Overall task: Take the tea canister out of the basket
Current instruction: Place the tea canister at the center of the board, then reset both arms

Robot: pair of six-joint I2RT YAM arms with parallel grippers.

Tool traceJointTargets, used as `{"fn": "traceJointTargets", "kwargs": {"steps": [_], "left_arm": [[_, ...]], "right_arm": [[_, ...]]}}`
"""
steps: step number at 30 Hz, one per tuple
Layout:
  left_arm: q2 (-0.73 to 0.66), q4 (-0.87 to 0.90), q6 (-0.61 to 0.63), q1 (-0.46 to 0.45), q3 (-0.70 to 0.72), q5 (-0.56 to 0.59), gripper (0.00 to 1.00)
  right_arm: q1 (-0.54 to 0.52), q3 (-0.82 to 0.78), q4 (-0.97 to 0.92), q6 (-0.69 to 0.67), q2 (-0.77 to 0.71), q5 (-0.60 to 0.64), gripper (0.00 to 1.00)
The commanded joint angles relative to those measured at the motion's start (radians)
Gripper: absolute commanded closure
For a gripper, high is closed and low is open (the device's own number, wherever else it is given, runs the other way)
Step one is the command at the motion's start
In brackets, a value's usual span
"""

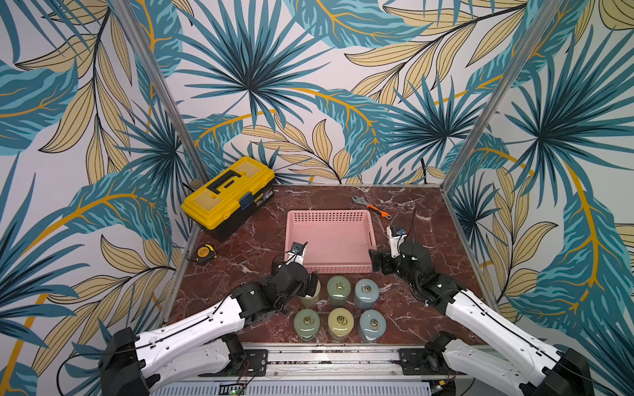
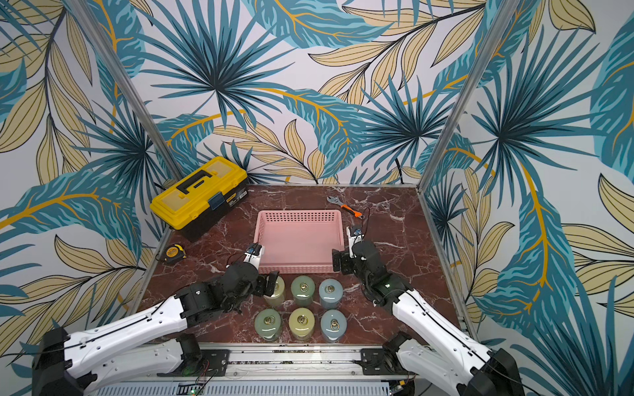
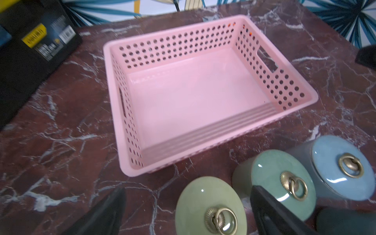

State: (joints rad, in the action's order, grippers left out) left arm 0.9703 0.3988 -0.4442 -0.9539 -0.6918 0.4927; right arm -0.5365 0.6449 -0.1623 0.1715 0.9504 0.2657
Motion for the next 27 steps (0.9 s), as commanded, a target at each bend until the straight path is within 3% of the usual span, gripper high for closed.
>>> {"fn": "traceJointTargets", "kwargs": {"steps": [1, 5, 10, 18, 22, 27], "left_arm": [[-0.056, -0.089, 0.076, 0.007, -0.006, 0.142, 0.00], [-0.120, -0.188, 0.153, 0.038, 0.042, 0.211, 0.00], [-0.197, -0.341, 0.282, 0.116, 0.139, 0.159, 0.00], [-0.211, -0.618, 0.562, 0.175, 0.253, 0.173, 0.00], [-0.186, -0.755, 0.653, 0.251, 0.303, 0.101, 0.00], [-0.134, -0.839, 0.622, 0.436, 0.330, -0.033, 0.00]], "right_arm": [[0.003, -0.020, -0.024, 0.006, -0.035, 0.005, 0.01], [0.003, -0.025, -0.046, 0.019, -0.059, 0.035, 0.01], [0.003, -0.048, -0.046, 0.022, -0.086, 0.059, 0.01], [0.003, -0.060, -0.040, 0.004, -0.109, 0.178, 0.01], [0.004, -0.090, 0.022, -0.047, -0.128, 0.244, 0.01], [0.034, -0.117, 0.080, -0.107, -0.119, 0.305, 0.01]]}}
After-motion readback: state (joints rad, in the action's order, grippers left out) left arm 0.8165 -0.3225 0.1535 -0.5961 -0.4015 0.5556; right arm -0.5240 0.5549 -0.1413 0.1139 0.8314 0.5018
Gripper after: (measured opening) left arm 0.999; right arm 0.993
